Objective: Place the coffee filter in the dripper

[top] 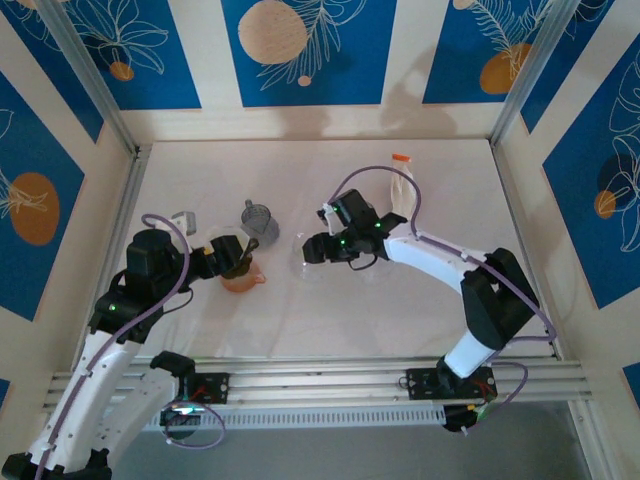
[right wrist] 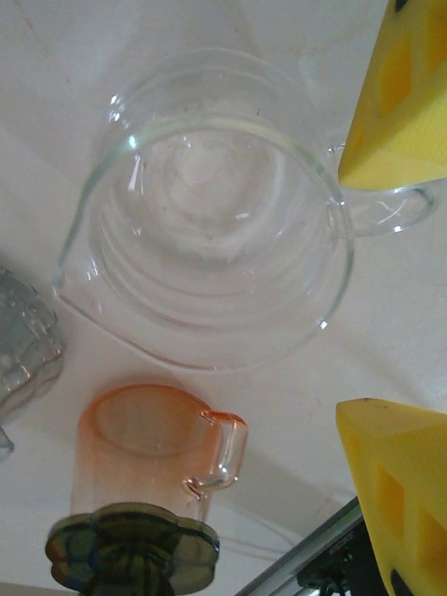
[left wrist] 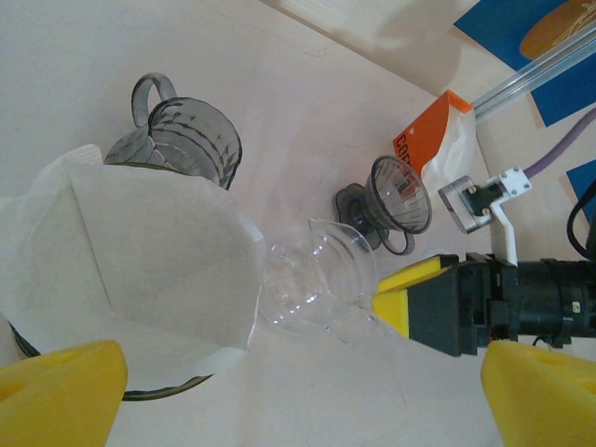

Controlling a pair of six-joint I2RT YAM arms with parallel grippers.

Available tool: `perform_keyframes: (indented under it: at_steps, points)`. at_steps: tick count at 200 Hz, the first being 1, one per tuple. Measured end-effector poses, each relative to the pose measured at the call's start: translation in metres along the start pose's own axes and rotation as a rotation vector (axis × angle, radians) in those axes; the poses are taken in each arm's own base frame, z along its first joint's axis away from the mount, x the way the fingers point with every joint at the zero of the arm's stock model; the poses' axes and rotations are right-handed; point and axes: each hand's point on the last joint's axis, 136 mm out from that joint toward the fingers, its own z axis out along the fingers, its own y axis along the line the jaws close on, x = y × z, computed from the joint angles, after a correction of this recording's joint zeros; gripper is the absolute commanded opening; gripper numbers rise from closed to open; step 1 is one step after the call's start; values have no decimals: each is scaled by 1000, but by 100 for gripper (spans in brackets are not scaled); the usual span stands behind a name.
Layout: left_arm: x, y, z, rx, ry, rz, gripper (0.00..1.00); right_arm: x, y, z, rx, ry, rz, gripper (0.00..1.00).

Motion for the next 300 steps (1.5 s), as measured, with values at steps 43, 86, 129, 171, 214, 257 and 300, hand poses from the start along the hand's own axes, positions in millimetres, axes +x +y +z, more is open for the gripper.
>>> perform_keyframes:
  at_steps: [43, 86, 129, 171, 214, 257, 300]
  points:
    - [2, 2, 0, -2, 2, -1, 97, 14, 5, 4, 123, -19, -107, 62]
    - [3, 2, -1, 0, -1, 0, 97, 29, -11, 9, 243, -14, -146, 56]
    - [3, 2, -1, -1, 0, 0, 97, 32, -31, 21, 313, 3, -154, 48]
    - [3, 2, -1, 0, -2, 0, 97, 32, -35, 25, 327, 7, -161, 48]
    - [2, 1, -2, 3, -5, 1, 97, 28, -33, 24, 325, -3, -171, 52]
    - [3, 2, -2, 2, -4, 0, 97, 6, -28, 17, 301, -39, -202, 58]
    - [3, 2, -2, 2, -4, 1, 97, -15, -31, 23, 265, -46, -215, 59]
